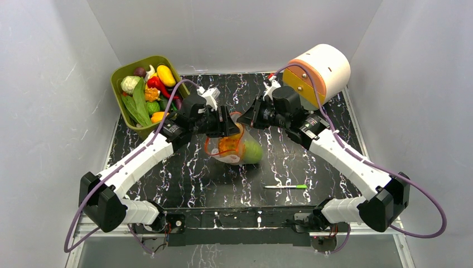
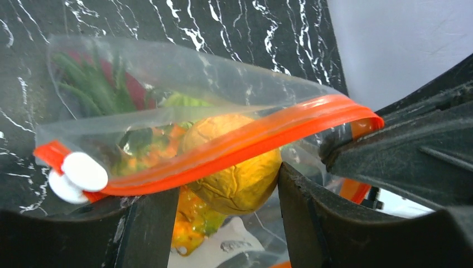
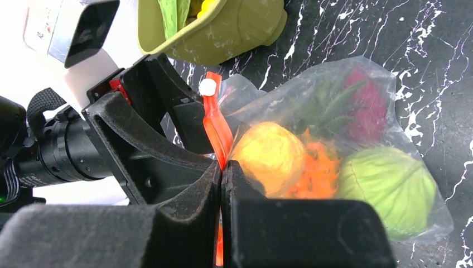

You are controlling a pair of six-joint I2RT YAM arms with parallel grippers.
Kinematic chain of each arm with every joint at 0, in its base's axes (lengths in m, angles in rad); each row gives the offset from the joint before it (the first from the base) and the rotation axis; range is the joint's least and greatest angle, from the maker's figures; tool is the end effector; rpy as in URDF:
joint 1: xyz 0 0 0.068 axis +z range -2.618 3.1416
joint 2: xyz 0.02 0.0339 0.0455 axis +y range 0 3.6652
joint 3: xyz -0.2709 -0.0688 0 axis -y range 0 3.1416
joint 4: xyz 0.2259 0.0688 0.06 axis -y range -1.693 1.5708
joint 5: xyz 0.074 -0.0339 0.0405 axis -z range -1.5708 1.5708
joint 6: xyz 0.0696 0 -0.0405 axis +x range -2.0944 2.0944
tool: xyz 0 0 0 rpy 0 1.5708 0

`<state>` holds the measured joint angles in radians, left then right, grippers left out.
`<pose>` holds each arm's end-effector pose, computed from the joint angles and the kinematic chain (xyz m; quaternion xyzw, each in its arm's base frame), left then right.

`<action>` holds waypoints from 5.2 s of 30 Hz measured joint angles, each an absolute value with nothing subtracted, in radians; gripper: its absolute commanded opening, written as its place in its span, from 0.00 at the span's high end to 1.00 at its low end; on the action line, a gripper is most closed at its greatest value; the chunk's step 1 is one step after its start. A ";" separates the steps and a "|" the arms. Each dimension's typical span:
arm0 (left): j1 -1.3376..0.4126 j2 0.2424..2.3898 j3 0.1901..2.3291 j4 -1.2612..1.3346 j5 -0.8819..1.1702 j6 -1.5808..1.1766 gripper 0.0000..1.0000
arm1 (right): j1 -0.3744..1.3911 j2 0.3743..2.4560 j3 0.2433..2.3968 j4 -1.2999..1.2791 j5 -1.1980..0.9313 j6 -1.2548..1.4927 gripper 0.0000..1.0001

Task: Place the food in the zip-top bag and seal the zipper
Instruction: Place the fake vegetable in the zipper food storage bag, then adjust the fake vegetable in the bin, then pick up the fake vegetable from the bin.

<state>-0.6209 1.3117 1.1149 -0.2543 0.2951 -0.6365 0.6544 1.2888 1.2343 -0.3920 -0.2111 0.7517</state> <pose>0.2407 -0.1970 0.3287 0.0715 0.8387 -0.4097 0.3516 0.2304 0.1951 0.3600 -0.0152 0.8431 0.4107 0.3467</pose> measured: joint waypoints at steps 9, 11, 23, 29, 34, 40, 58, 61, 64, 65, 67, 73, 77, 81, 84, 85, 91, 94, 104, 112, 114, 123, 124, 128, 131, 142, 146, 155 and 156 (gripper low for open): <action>-0.656 1.328 1.137 -0.270 0.199 -0.527 0.32 | 0.654 1.262 1.228 -0.397 -0.227 0.723 1.00; -0.660 1.331 1.157 -0.302 0.175 -0.501 0.25 | 0.654 1.256 1.228 -0.402 -0.215 0.708 1.00; -0.663 1.311 1.298 -0.465 0.144 -0.449 0.08 | 0.654 1.254 1.238 -0.468 -0.159 0.651 1.00; -0.663 1.304 1.343 -0.546 0.088 -0.450 0.22 | 0.654 1.254 1.238 -0.487 -0.145 0.633 1.00; -0.663 1.296 1.347 -0.637 0.015 -0.448 0.36 | 0.654 1.259 1.250 -0.521 -0.129 0.622 1.00; -0.663 1.297 1.238 -0.603 0.022 -0.472 0.90 | 0.654 1.324 1.298 -0.538 -0.122 0.579 0.88; -0.663 1.322 1.261 -0.566 0.036 -0.606 1.00 | 0.841 1.385 1.442 -0.968 0.186 0.659 0.99; -0.663 1.322 1.274 -0.575 0.010 -0.611 1.00 | 0.841 1.383 1.446 -0.992 0.239 0.649 1.00; -0.663 1.323 1.309 -0.612 -0.027 -0.614 1.00 | 0.841 1.375 1.460 -1.008 0.289 0.629 1.00; -0.663 1.323 1.322 -0.621 -0.038 -0.614 1.00 | 0.841 1.369 1.462 -1.007 0.300 0.625 1.00; -0.663 1.324 1.354 -0.641 -0.062 -0.614 1.00 | 0.841 1.354 1.463 -1.004 0.316 0.611 1.00; -0.663 1.336 1.406 -0.664 -0.106 -0.611 0.86 | 0.841 1.335 1.445 -0.943 0.311 0.560 1.00; -0.663 1.356 1.426 -0.669 -0.118 -0.604 0.67 | 0.841 1.340 1.443 -0.916 0.311 0.525 1.00; -0.663 1.357 1.443 -0.678 -0.139 -0.595 0.46 | 0.841 1.341 1.436 -0.877 0.299 0.501 1.00; -0.663 1.363 1.480 -0.698 -0.168 -0.582 0.38 | 0.841 1.341 1.416 -0.852 0.284 0.492 1.00; -0.658 1.368 1.509 -0.708 -0.189 -0.574 0.36 | 0.841 1.341 1.409 -0.846 0.280 0.490 1.00; -0.568 1.388 1.589 -0.728 -0.200 -0.525 0.26 | 0.841 1.340 1.394 -0.818 0.252 0.472 1.00; -0.477 1.406 1.610 -0.735 -0.201 -0.496 0.21 | 0.841 1.333 1.386 -0.804 0.237 0.470 1.00; -0.319 1.525 1.655 -0.710 -0.275 -0.319 0.15 | 0.841 1.312 1.363 -0.782 0.215 0.451 1.00; -0.224 1.689 1.666 -0.602 -0.405 -0.150 0.27 | 0.841 1.318 1.365 -0.780 0.209 0.419 1.00; -0.204 1.712 1.646 -0.539 -0.436 -0.094 0.32 | 0.839 1.320 1.366 -0.780 0.205 0.415 1.00; -0.132 1.795 1.625 -0.355 -0.516 0.063 0.40 | 0.835 1.359 1.393 -0.762 0.178 0.396 1.00; -0.128 1.813 1.629 -0.345 -0.517 0.076 0.40 | 0.835 1.361 1.393 -0.757 0.176 0.394 1.00; -0.112 1.892 1.637 -0.329 -0.518 0.107 0.38 | 0.829 1.364 1.393 -0.738 0.170 0.393 1.00; -0.108 1.929 1.634 -0.314 -0.526 0.126 0.38 | 0.823 1.364 1.393 -0.725 0.165 0.392 1.00; -0.103 2.038 1.643 -0.216 -0.607 0.194 0.49 | 0.810 1.365 1.393 -0.705 0.158 0.366 1.00; -0.100 2.064 1.643 -0.216 -0.622 0.207 0.63 | 0.802 1.365 1.393 -0.702 0.157 0.364 1.00; -0.102 2.067 1.660 -0.228 -0.656 0.196 0.83 | 0.796 1.364 1.388 -0.696 0.157 0.364 1.00; -0.104 2.065 1.660 -0.233 -0.661 0.191 0.84 | 0.796 1.361 1.382 -0.689 0.157 0.364 1.00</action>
<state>-0.1043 2.0651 1.6604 -0.2333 -0.6609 0.1913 0.7963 1.3613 1.3815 -0.6888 0.1574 0.3637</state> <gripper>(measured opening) 0.221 0.009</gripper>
